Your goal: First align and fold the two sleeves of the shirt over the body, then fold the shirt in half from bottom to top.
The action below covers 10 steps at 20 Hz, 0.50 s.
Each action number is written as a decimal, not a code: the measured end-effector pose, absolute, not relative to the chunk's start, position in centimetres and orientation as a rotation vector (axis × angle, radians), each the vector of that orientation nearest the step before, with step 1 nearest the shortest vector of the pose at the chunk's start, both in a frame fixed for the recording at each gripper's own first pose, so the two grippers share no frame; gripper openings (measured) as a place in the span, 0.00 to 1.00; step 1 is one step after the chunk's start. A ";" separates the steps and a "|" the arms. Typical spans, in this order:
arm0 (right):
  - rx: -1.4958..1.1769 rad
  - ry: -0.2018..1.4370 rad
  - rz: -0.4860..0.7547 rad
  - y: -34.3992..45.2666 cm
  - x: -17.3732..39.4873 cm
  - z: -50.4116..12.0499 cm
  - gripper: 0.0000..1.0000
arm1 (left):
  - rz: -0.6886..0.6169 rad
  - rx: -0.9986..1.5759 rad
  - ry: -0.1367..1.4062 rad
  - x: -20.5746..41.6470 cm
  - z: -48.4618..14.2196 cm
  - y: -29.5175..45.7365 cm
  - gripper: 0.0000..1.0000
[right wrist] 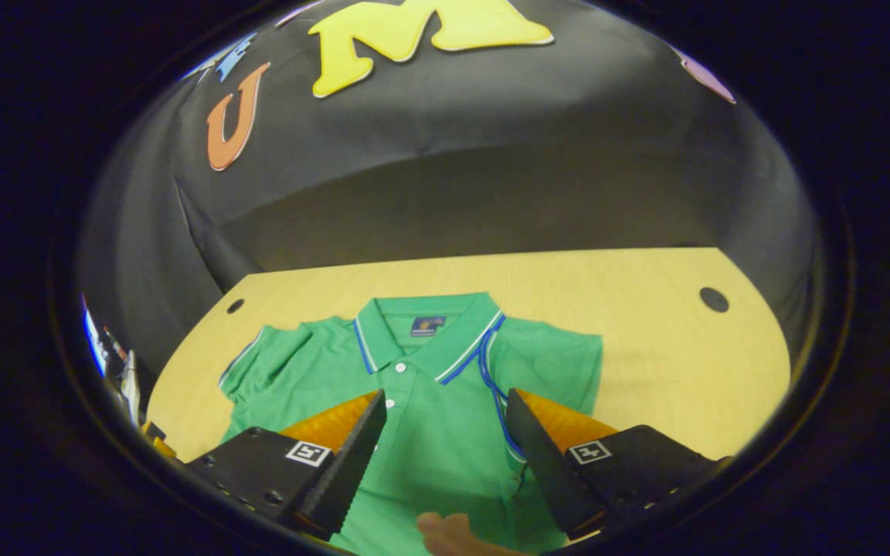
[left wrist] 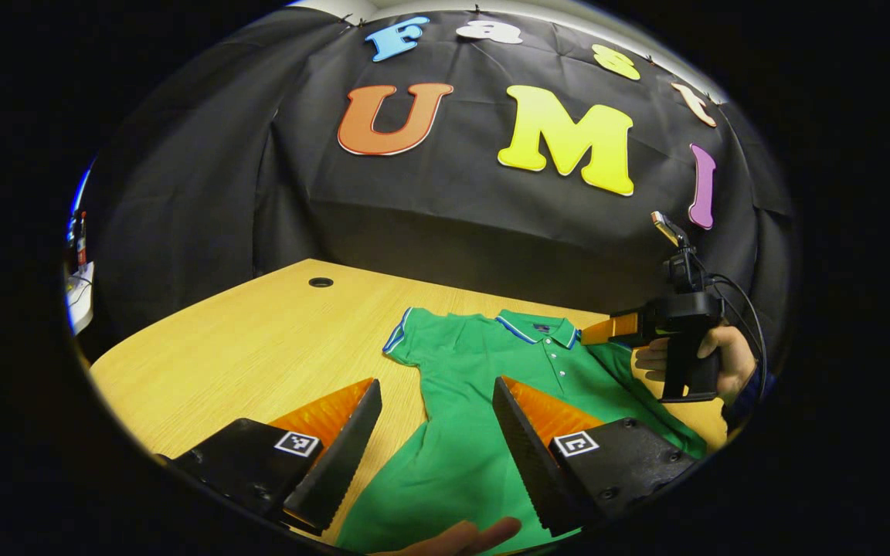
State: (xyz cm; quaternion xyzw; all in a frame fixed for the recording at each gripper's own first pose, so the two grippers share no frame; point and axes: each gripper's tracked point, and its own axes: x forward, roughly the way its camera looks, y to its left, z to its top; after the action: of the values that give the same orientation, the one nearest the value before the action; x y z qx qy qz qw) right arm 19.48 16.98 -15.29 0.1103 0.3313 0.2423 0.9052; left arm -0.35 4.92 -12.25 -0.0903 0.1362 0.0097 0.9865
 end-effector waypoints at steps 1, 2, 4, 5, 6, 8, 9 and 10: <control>0.273 0.708 0.538 17.8 19.1 -15.4 0.95 | 0.018 -0.179 0.276 -0.3 -12.3 4.8 0.94; 0.306 0.743 0.555 18.3 18.9 -16.3 0.92 | 0.016 -0.177 0.277 -0.3 -12.4 4.8 0.94; 0.357 0.772 0.569 18.4 19.2 -16.9 0.96 | 0.007 -0.179 0.277 -0.2 -12.5 4.5 0.94; 0.382 0.782 0.568 18.4 19.4 -16.7 0.94 | 0.003 -0.181 0.274 -0.2 -12.4 4.4 0.94; 0.414 0.789 0.576 18.4 19.2 -16.2 0.92 | 0.000 -0.183 0.272 -0.2 -12.3 4.3 0.95; 0.460 0.806 0.581 18.5 19.6 -16.2 0.95 | -0.004 -0.182 0.276 -0.1 -12.5 4.1 0.94; 0.487 0.821 0.581 18.6 19.7 -16.3 0.95 | -0.004 -0.183 0.279 -0.1 -12.7 4.0 0.94; 0.524 0.843 0.586 18.7 19.8 -16.5 0.91 | -0.007 -0.187 0.282 -0.1 -12.7 3.8 0.94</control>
State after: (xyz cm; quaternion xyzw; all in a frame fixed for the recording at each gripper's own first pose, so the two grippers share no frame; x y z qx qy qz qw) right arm 19.76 18.70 -16.48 0.2478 0.3983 0.2771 0.8385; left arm -0.11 3.83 -12.72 -0.0932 0.1401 -0.0037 0.9857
